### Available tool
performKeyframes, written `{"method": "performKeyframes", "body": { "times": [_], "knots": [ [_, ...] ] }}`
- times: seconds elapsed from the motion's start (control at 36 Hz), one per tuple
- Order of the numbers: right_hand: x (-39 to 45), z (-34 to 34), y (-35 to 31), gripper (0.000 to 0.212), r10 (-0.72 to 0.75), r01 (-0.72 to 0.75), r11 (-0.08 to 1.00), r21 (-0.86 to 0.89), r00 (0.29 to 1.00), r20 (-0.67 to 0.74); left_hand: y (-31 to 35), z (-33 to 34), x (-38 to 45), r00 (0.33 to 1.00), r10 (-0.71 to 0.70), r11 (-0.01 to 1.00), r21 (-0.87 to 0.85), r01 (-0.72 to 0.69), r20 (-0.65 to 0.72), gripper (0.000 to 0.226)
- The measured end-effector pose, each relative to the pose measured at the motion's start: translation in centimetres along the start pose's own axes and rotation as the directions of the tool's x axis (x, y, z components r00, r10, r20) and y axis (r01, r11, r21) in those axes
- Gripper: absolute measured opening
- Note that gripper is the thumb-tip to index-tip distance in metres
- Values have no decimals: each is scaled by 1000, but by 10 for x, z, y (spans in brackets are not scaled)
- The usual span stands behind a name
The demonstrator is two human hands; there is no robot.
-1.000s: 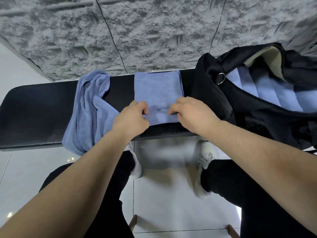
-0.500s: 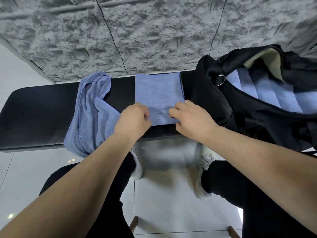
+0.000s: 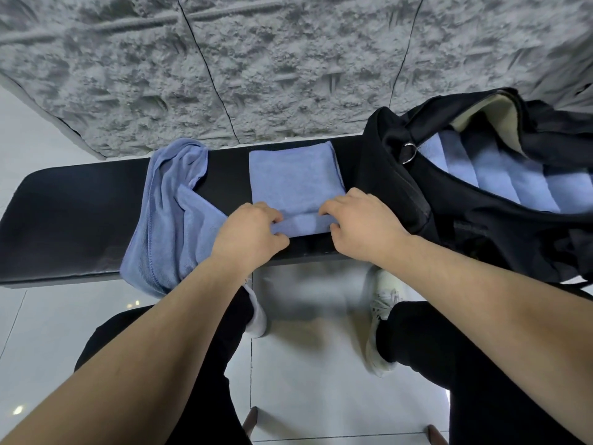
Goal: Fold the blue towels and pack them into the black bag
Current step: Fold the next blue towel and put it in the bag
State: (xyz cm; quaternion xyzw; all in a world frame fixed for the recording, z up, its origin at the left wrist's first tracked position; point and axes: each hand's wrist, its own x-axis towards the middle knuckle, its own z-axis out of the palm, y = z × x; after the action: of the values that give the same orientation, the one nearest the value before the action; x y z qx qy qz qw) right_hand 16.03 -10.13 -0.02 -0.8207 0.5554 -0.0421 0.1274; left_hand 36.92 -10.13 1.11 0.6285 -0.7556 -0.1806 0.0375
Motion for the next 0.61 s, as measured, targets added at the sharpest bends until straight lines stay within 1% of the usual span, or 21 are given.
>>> {"method": "performKeyframes", "body": {
  "times": [0.03, 0.08, 0.14, 0.22, 0.28, 0.33, 0.39, 0.44, 0.53, 0.61],
  "knots": [
    [-1, -1, 0, 40, 7, -7, 1000, 8, 1000, 14, 0, -1, -1, 1000, 1, 1000, -7, 0, 15, 13],
    [-2, -4, 0, 38, 23, -25, 999, 35, 999, 48, -1, -2, -2, 999, -2, 1000, -20, 3, 42, 21],
    [-3, -5, -1, 37, 31, -35, 998, 54, 996, 83, -1, -3, -2, 998, -7, 1000, -18, 9, 59, 24],
    [-2, -7, -3, 38, 39, -45, 998, 50, 994, 100, 0, -5, 0, 996, -15, 1000, -24, 17, 85, 21],
    [0, -9, -4, 41, 57, -63, 996, 56, 993, 105, 1, -6, 1, 996, -28, 997, -63, 34, 83, 14],
    [1, -10, -5, 41, 88, -98, 992, 79, 990, 111, 2, -7, 1, 996, -50, 994, -98, 58, 80, 18],
    [1, -10, -4, 37, 91, -100, 990, 100, 992, 92, 0, -6, 2, 996, -48, 992, -116, 56, 72, 20],
    [1, -9, -2, 30, 85, -93, 989, 117, 993, 78, -1, -5, 4, 997, -57, 990, -123, 63, 55, 17],
    [2, -7, 0, 21, 65, -68, 993, 98, 997, 35, -2, -3, 6, 999, -49, 991, -124, 51, 19, 16],
    [4, -6, 2, 20, 36, -34, 997, 72, 999, -18, -2, -2, 6, 1000, -28, 991, -131, 26, -13, 19]
  ]
}}
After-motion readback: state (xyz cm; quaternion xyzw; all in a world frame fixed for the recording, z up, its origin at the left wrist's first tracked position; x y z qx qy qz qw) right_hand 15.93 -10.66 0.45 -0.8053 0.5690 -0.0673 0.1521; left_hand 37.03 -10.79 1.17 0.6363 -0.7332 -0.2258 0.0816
